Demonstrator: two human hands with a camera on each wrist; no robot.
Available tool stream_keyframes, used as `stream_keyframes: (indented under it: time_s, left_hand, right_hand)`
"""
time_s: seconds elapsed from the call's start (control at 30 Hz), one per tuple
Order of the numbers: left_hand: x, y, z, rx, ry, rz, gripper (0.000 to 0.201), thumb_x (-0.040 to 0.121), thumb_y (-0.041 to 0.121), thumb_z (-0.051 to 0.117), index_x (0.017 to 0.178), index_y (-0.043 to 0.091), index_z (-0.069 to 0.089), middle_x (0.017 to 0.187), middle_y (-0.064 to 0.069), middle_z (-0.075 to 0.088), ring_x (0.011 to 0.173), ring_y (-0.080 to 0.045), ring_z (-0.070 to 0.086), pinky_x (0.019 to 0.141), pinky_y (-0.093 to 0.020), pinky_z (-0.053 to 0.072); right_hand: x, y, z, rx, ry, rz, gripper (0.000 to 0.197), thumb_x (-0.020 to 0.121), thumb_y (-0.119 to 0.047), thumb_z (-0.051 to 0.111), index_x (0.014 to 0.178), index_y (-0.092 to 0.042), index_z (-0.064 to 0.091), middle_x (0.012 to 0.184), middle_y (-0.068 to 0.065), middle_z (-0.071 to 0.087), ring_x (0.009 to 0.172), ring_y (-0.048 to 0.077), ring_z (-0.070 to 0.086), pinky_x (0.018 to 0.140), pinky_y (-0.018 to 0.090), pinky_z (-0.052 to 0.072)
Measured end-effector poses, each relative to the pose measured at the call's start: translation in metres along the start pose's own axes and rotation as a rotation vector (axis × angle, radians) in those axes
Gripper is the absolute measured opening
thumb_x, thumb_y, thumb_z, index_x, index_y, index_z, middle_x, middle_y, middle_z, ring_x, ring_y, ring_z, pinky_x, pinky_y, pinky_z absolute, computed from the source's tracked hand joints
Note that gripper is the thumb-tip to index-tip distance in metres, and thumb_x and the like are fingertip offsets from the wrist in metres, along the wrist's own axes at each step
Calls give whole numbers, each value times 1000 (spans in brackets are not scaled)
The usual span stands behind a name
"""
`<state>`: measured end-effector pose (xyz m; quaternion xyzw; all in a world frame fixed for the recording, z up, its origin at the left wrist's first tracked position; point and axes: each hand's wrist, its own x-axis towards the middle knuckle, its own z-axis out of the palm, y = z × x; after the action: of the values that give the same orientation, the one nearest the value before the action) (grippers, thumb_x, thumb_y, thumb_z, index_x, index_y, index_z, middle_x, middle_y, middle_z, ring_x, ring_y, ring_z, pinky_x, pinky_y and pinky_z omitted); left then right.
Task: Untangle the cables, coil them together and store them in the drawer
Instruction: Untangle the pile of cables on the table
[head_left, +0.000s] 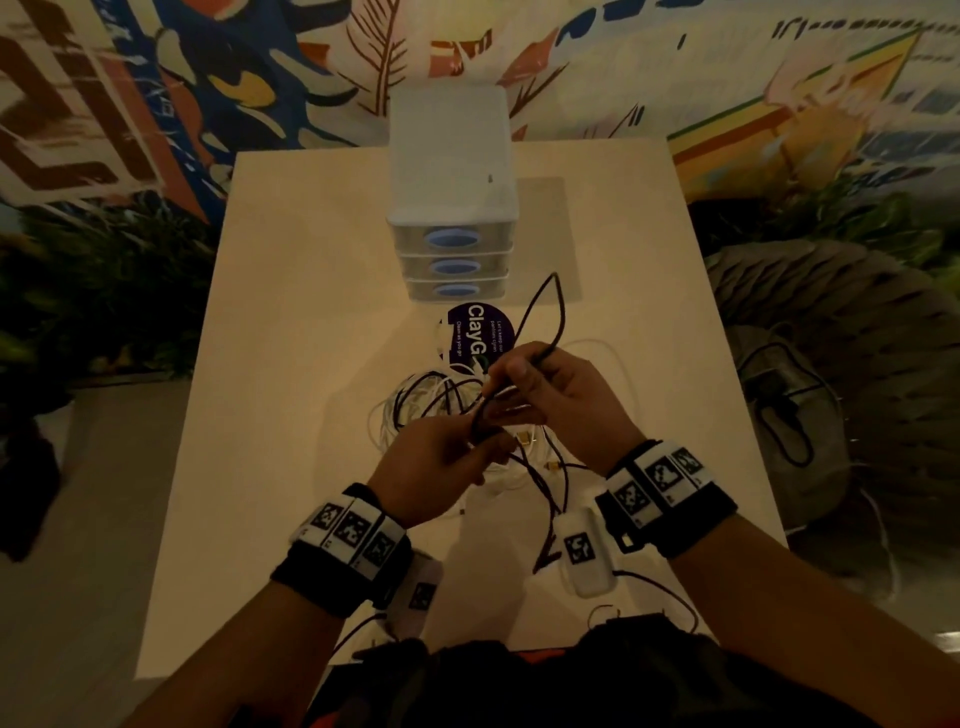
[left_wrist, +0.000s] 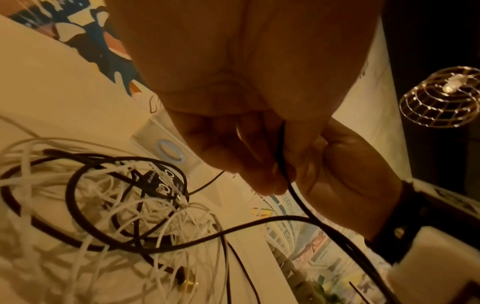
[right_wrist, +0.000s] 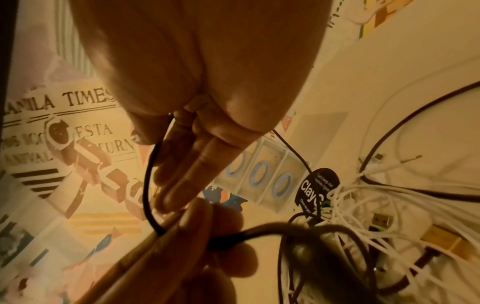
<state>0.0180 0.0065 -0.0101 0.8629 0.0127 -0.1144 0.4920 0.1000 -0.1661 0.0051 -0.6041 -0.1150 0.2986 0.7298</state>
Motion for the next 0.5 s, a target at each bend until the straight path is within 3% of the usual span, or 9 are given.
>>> stream_keyframes:
  time_s: [0.1,0.17,0.2,0.27,0.37,0.5]
  left_hand:
    - [0,0,-7,-89,150,-29,17,95,37,63,96,26,76,74,13,75,59,-6,69,62,-21,55]
    - [2,-4,-15,-135,243,-52,11,95,33,65,93,28,75,74,9,76,58,-10,70,62,-30,57]
    - [4,-4,-18,-159,267,-57,9,94,31,66,93,28,75,76,8,77,58,-13,71,61,-34,59]
    - [6,-5,-24,-183,297,-44,10,93,29,67,94,24,76,79,6,77,60,-14,71,61,-35,60]
    - [8,-2,-34,-174,386,-8,10,96,26,65,93,28,74,79,8,77,58,-11,68,58,-26,56]
    - [10,-2,-54,-106,577,7,14,101,24,59,97,21,72,75,10,74,55,-8,64,55,-14,49]
  right_hand:
    - [-5,11,-11,-484,-53,-40,23,91,-43,71,112,-34,65,102,-8,73,94,9,71,81,27,57]
    - [-13,23,-16,-811,-157,-28,23,88,-50,71,107,-39,64,93,-16,69,88,-3,64,74,14,49]
    - [-16,28,-16,-892,-189,-33,17,91,-51,68,101,-38,66,88,-16,68,84,-4,62,71,13,45]
    - [-22,42,-17,-936,-219,-17,27,95,-55,58,94,-31,70,86,-12,69,82,0,62,71,22,47]
    - [-28,58,-21,-1042,-255,18,46,95,-64,45,91,-26,71,85,-6,68,79,8,61,74,37,52]
    - [-39,71,-32,-1143,-344,48,43,94,-62,53,94,-24,73,90,-7,68,85,11,59,81,37,51]
